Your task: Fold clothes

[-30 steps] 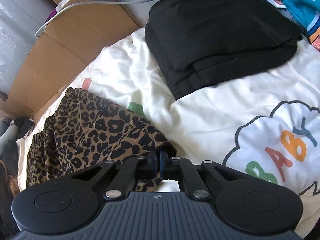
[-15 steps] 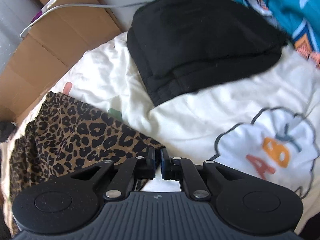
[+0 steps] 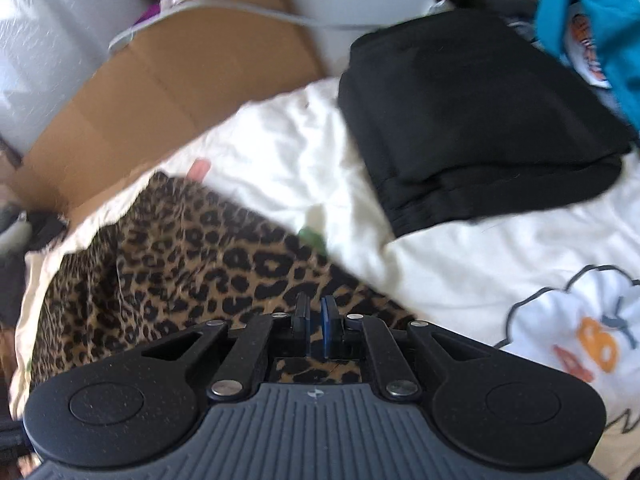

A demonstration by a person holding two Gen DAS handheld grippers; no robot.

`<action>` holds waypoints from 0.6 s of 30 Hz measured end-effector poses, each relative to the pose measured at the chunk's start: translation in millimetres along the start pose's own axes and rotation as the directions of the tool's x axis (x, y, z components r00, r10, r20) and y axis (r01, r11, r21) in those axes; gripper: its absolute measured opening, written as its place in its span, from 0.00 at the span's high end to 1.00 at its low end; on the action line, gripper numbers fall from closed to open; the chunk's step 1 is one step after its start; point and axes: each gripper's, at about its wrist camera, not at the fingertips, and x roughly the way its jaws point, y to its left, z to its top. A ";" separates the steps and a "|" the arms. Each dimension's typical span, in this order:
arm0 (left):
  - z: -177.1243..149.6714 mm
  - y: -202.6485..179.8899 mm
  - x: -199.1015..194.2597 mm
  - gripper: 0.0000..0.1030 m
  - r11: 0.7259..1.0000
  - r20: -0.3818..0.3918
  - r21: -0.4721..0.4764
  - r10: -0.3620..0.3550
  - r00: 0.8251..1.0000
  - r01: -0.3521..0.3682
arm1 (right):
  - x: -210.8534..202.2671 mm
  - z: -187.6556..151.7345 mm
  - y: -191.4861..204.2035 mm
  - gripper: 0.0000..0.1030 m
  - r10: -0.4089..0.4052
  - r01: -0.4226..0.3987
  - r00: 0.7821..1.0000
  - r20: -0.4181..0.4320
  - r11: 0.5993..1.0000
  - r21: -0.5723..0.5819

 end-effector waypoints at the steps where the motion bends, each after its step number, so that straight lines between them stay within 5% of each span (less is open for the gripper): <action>1: 0.8 9.2 2.4 0.86 1.000 -0.005 -0.002 0.027 1.000 -0.027 | 3.7 -2.1 0.4 0.95 -0.011 0.011 1.000 -0.011 1.000 0.000; 8: -18.3 62.8 11.2 0.86 0.981 -0.085 -0.132 0.130 0.988 -0.140 | 9.2 -9.9 -9.3 0.92 -0.116 0.116 0.993 -0.025 0.993 -0.009; 14: -37.1 82.5 -13.8 0.86 0.974 -0.129 -0.085 0.198 0.972 -0.210 | -3.9 -8.7 -4.5 0.93 -0.115 0.115 0.993 0.021 0.993 0.024; 18: -39.3 108.5 -41.8 0.86 0.955 -0.123 -0.150 0.238 0.964 -0.255 | -15.7 -13.4 8.6 0.74 -0.091 0.090 0.994 0.053 0.996 0.014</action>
